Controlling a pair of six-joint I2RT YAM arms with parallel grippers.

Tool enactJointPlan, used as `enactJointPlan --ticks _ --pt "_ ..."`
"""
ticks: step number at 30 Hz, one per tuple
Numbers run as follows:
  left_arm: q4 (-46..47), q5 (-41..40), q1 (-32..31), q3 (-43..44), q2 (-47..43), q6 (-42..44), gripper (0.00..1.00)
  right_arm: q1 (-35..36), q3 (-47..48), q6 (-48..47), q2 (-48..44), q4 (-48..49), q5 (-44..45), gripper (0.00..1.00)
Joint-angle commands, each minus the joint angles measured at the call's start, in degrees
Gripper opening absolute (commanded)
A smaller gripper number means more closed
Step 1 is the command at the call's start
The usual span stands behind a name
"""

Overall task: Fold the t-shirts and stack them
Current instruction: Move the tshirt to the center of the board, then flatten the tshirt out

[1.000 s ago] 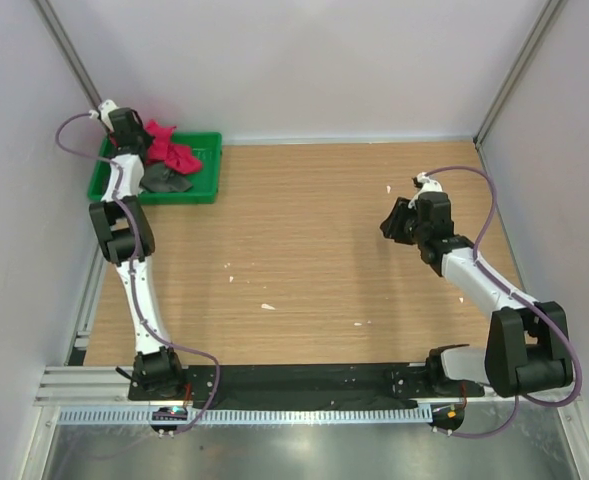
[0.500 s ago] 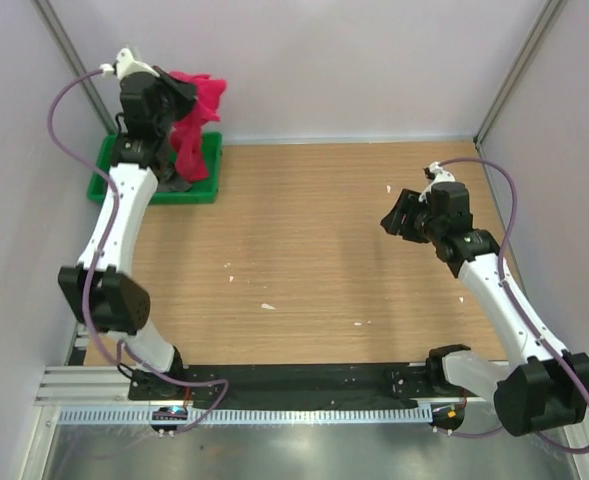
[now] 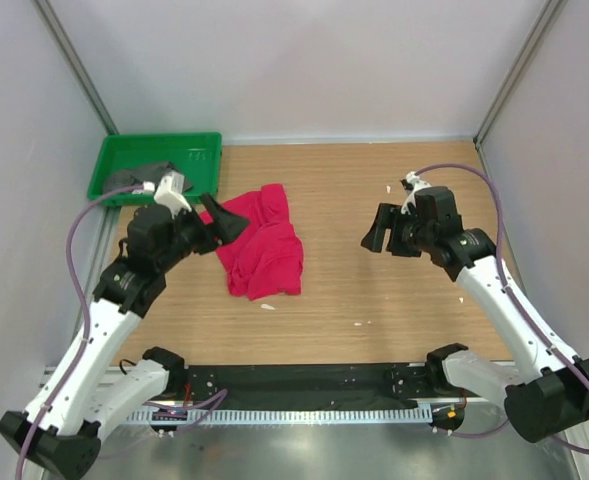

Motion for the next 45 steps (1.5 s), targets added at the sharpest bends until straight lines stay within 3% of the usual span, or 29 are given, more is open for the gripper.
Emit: enactJointPlan --ticks 1,6,10,11,15,24,30,34,39,45 --pt "-7.55 4.75 -0.68 -3.99 -7.14 3.63 0.85 4.27 -0.49 1.42 0.33 -1.09 -1.28 0.74" --pt "-11.96 8.09 -1.20 -9.26 -6.11 3.65 0.81 9.54 -6.64 6.60 4.98 8.91 -2.76 0.70" --pt "-14.76 1.68 -2.53 -13.48 -3.03 1.63 0.74 18.05 -7.44 10.73 15.16 20.67 -4.17 0.64" --pt "-14.16 1.76 -2.53 -14.62 -2.68 1.19 0.70 19.03 -7.36 11.01 17.36 22.71 -4.26 0.62" --pt "-6.87 7.72 -2.61 -21.31 1.97 -3.99 0.68 20.71 -5.78 12.42 27.47 30.01 -4.79 0.53" --pt "5.78 9.49 -2.70 -25.62 12.42 -9.01 0.68 20.80 -2.08 10.83 34.96 31.78 -9.01 0.51" --pt "12.20 10.03 -2.70 -25.10 20.17 -10.16 0.63 20.80 -2.79 12.50 35.05 33.36 -10.06 0.49" --pt "12.48 9.76 -2.70 -23.34 25.09 -9.02 0.56 20.80 -2.78 12.85 34.17 33.19 -10.33 0.50" --pt "13.09 9.06 -2.70 -22.37 27.38 -8.57 0.46 20.80 -2.87 14.26 33.20 32.92 -10.24 0.58" --pt "13.01 9.49 -2.79 -20.97 29.23 -7.69 0.27 20.89 -3.58 15.84 35.40 34.42 -11.65 0.54"
